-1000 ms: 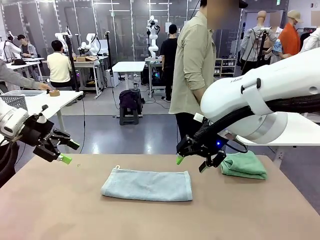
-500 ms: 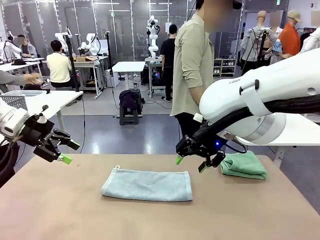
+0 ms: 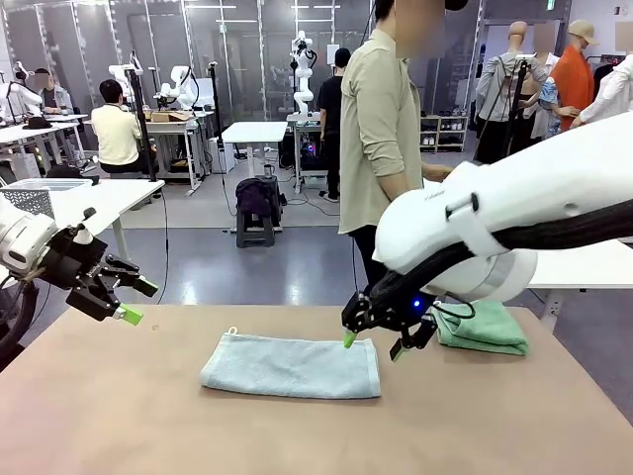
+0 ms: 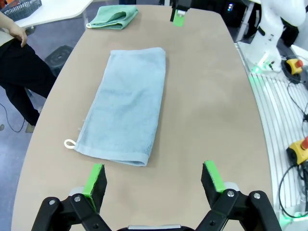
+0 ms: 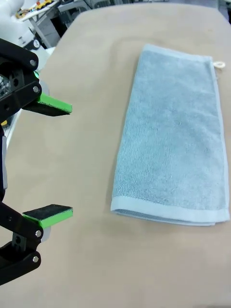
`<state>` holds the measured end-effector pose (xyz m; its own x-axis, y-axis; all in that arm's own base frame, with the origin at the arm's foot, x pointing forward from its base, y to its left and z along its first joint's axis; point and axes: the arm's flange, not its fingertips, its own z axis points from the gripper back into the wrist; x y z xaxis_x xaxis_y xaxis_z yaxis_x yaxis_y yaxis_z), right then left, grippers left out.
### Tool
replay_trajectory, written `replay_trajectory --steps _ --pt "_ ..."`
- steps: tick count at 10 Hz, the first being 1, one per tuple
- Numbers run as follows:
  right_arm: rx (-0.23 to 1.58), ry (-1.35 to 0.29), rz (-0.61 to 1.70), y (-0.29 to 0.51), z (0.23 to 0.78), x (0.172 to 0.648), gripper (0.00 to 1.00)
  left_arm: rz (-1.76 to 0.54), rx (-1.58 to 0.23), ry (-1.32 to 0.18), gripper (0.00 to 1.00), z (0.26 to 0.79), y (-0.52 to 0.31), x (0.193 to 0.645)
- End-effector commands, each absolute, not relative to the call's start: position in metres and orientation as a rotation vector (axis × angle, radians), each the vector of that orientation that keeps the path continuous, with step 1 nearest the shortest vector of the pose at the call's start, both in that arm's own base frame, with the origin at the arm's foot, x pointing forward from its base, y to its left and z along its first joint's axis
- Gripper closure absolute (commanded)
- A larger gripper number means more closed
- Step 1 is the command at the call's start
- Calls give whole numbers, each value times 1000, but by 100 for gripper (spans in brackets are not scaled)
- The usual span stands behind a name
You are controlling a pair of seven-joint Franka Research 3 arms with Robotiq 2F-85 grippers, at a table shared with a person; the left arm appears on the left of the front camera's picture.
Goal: Fold the towels and place them in the basket.
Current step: When a person lays out a Towel with hook on the table, fold it in half twice.
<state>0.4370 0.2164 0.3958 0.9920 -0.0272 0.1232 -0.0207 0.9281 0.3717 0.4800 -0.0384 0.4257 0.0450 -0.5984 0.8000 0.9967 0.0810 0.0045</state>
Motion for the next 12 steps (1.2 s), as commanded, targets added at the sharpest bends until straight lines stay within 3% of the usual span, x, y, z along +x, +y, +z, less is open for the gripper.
replay_trajectory --steps 1,12 --pt "343 -138 -67 238 381 451 7 -1380 -679 -746 0 427 -38 480" --pt "258 -127 -144 240 329 519 7 -1380 -679 -746 0 427 -38 480"
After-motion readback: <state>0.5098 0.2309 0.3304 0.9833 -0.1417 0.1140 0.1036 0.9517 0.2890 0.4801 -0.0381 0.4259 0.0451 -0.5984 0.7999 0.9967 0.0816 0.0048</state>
